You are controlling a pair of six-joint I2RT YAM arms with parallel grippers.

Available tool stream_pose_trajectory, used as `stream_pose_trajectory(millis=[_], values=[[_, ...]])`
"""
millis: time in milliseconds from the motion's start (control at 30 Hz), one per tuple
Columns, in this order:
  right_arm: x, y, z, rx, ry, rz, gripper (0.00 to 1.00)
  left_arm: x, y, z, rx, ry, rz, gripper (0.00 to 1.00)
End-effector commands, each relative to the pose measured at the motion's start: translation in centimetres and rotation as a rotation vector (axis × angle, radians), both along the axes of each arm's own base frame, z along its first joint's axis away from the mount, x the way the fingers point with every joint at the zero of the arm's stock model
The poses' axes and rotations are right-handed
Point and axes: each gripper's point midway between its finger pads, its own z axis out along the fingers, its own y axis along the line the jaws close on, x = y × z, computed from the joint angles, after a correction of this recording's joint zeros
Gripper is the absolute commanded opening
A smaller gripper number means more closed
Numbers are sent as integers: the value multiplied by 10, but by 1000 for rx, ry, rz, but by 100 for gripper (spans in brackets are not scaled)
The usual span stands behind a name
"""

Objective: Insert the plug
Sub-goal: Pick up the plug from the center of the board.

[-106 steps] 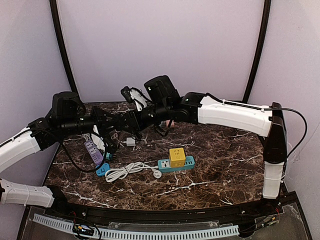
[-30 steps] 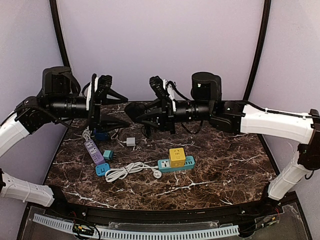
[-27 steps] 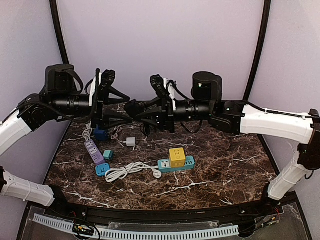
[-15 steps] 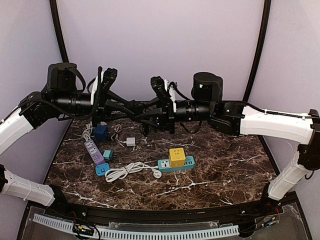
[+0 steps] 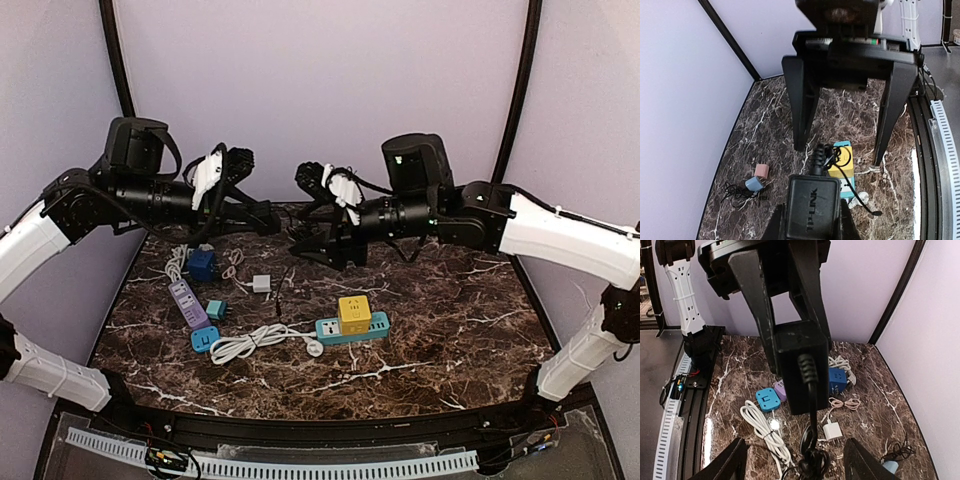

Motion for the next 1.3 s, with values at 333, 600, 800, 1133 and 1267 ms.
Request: stream_pose_trajectory(millis=[333,600,800,1133,1267], values=[[5,17,6,-63,-64,54,36,1,2,-14,112,-14,13,1],[5,28,6,-24,18,90,0,-1,0,-19,122,-11,-7,1],[11,25,4,16,88,36,0,1,-1,-19,104,16,17,1],[14,24,17,117,181,-19,0,5,1,-21,49,38,74,1],[7,20,12,100,153,12,0,4,3,-21,68,13,65,1]])
